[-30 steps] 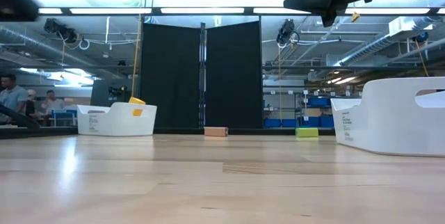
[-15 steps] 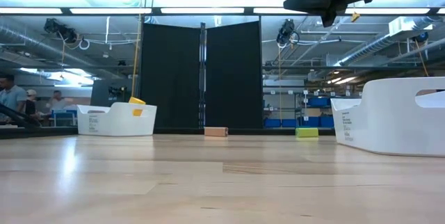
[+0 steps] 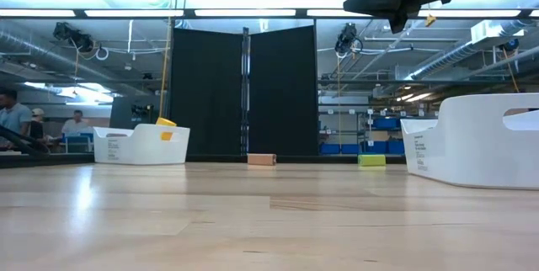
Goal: Sort blocks by size
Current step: Put the blue rectangular block into the top white bin
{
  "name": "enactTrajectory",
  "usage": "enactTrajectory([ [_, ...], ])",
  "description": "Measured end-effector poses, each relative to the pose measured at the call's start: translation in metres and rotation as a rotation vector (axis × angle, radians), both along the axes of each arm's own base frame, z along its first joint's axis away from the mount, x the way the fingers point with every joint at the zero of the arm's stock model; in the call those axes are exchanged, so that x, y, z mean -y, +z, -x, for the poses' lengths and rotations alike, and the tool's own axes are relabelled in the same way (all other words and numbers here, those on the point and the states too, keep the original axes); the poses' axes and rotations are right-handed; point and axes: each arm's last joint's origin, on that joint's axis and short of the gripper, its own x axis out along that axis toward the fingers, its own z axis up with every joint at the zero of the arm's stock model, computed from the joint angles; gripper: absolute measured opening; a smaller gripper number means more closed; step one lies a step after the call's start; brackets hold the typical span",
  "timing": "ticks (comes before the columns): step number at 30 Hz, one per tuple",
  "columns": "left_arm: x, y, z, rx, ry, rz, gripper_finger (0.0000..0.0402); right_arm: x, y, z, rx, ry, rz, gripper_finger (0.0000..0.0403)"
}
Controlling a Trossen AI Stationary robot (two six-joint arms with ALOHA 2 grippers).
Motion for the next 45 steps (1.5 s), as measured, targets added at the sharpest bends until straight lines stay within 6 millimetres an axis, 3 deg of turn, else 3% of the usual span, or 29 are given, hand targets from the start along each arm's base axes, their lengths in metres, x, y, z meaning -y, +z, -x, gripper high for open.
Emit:
enactTrajectory([
  [17, 0.009, -0.031, 0.001, -0.03, -0.106, -0.079, 0.0301, 0.0, 0.0, 0.0, 0.001, 0.0, -0.002, 0.0015],
  [21, 0.007, -0.035, 0.002, -0.045, -0.135, -0.125, 0.0267, 0.0, 0.0, 0.0, 0.001, 0.0, -0.002, 0.0015],
  [28, 0.005, -0.036, 0.001, -0.027, -0.153, -0.145, 0.0137, 0.0, 0.0, 0.0, -0.001, 0.0, -0.002, 0.0015],
  [32, 0.002, -0.035, -0.001, -0.034, -0.142, -0.162, 0.0139, 0.0, 0.0, 0.0, -0.006, 0.0, -0.001, 0.0015],
  [35, -0.008, -0.034, -0.011, -0.025, -0.099, -0.206, 0.0139, 0.0, 0.0, 0.0, -0.006, 0.0, -0.001, 0.0015],
  [40, -0.048, -0.023, -0.042, 0.159, 0.017, -0.454, 0.0139, 0.0, 0.0, 0.0, -0.006, 0.0, -0.001, 0.0015],
  [45, -0.099, 0.008, -0.075, 0.37, 0.131, -0.632, 0.0139, 0.0, 0.0, 0.0, -0.005, 0.0, -0.001, 0.0015],
])
